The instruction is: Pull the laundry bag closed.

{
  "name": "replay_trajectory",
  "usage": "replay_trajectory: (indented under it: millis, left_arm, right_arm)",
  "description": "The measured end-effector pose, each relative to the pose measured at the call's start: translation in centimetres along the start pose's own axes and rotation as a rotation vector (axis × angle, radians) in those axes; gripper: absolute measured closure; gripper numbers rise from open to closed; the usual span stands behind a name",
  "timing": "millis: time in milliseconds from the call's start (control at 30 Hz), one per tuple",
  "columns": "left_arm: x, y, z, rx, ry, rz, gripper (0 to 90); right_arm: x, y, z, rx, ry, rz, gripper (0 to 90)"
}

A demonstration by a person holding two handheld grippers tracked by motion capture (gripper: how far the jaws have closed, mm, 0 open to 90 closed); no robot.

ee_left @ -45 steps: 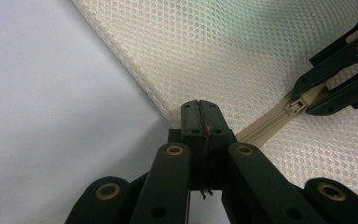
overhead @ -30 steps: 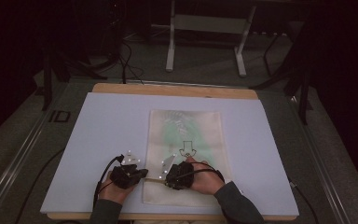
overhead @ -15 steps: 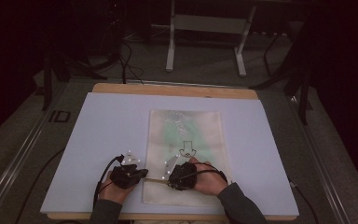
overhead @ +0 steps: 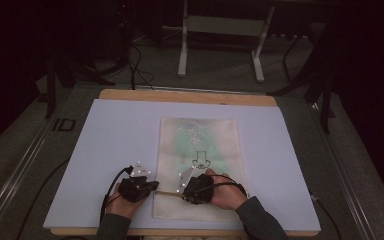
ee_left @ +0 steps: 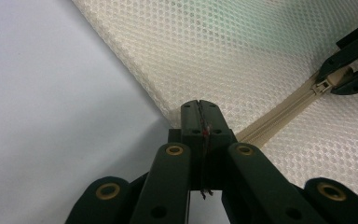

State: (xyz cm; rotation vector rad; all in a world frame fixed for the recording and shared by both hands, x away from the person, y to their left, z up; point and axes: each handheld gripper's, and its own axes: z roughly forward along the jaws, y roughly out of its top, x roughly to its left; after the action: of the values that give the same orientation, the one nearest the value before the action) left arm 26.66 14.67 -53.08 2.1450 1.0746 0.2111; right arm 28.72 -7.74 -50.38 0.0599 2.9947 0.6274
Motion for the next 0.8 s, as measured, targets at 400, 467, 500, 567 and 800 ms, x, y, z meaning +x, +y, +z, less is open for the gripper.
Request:
replay_trajectory:
  millis: [400,467,500,567,800]
  left_arm:
    - [0.0,0.0,0.0,0.001,0.001,0.001,89.5]
    - [0.0,0.0,0.0,0.001,0.0,0.001,89.5]
    - [0.0,0.0,0.0,0.001,0.001,0.001,89.5]
    - [0.0,0.0,0.0,0.0,0.001,0.0,89.5]
    - [0.0,0.0,0.0,0.001,0.002,0.002,89.5]
  right_arm:
    - [0.0,-0.6,-0.4,0.01,-0.003,0.008,82.2]
    - [0.0,-0.6,-0.4,0.011,-0.005,0.006,82.2]
    - [0.0,-0.7,-0.5,0.011,-0.005,0.005,82.2]
    - [0.0,-0.7,-0.5,0.014,-0.004,0.006,82.2]
    - [-0.1,-1.1,-0.7,0.013,-0.004,0.011,82.2]
